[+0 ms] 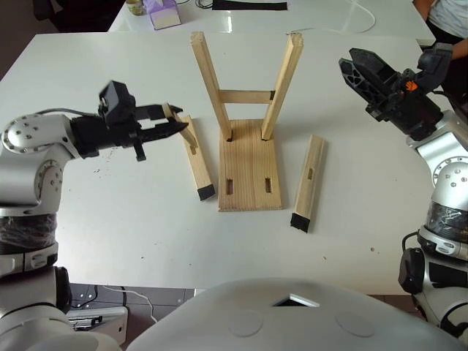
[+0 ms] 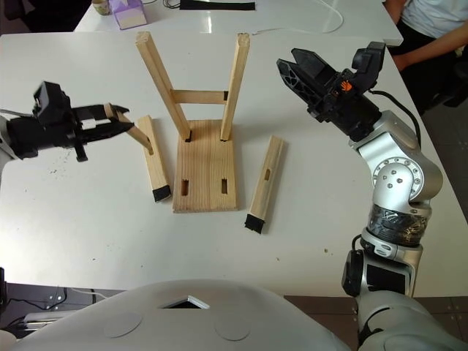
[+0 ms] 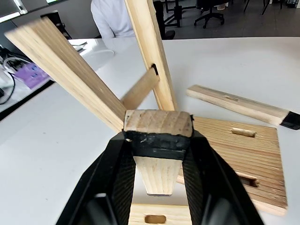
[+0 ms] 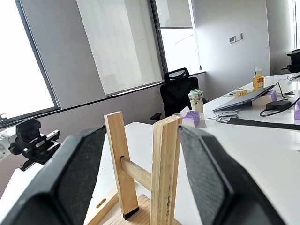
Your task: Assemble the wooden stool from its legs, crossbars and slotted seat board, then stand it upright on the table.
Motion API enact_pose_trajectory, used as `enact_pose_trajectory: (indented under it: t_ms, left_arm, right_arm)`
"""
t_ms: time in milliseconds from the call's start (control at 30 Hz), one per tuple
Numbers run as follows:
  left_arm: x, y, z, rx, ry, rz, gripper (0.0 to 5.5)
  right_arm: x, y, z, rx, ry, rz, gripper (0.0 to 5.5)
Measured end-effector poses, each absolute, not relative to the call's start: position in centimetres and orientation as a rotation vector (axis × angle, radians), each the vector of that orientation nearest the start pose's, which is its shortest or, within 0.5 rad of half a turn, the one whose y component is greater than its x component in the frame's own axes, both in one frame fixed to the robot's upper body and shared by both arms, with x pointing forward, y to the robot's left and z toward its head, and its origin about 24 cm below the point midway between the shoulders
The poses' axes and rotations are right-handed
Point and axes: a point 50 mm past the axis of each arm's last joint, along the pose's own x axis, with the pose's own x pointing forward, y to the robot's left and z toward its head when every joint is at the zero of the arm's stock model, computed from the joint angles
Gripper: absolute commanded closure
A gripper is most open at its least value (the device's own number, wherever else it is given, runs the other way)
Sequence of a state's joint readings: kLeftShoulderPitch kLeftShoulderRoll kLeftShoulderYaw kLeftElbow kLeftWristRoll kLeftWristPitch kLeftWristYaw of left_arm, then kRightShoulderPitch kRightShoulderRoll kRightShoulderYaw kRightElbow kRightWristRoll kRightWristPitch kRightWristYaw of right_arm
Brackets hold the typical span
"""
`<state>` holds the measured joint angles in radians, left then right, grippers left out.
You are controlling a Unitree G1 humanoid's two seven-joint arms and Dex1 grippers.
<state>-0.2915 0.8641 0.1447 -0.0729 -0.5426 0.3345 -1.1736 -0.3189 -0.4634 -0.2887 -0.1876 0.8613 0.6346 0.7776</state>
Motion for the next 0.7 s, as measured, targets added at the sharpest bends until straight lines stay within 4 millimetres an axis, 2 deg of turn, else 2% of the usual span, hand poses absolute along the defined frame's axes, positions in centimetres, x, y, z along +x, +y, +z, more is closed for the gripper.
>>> enact_pose_trajectory:
  t_ms: [133,233,533,700]
  left_arm:
    - [27.5,25.2,16.3,0.325,0.132,-1.078,4.18]
    - [27.8,25.3,15.1,0.317,0.155,-1.08,4.18]
    - [27.8,26.2,14.0,0.34,0.194,-1.067,4.18]
    - [27.8,25.9,13.7,0.332,0.183,-1.071,4.18]
  right_arm:
    - [27.9,-19.7,17.3,0.364,-0.117,0.944,2.68]
    - [28.3,-19.4,17.5,0.36,-0.117,0.965,2.68]
    - [28.5,-19.7,17.3,0.363,-0.104,0.966,2.68]
    - [28.8,-19.7,17.3,0.362,-0.099,0.971,2.68]
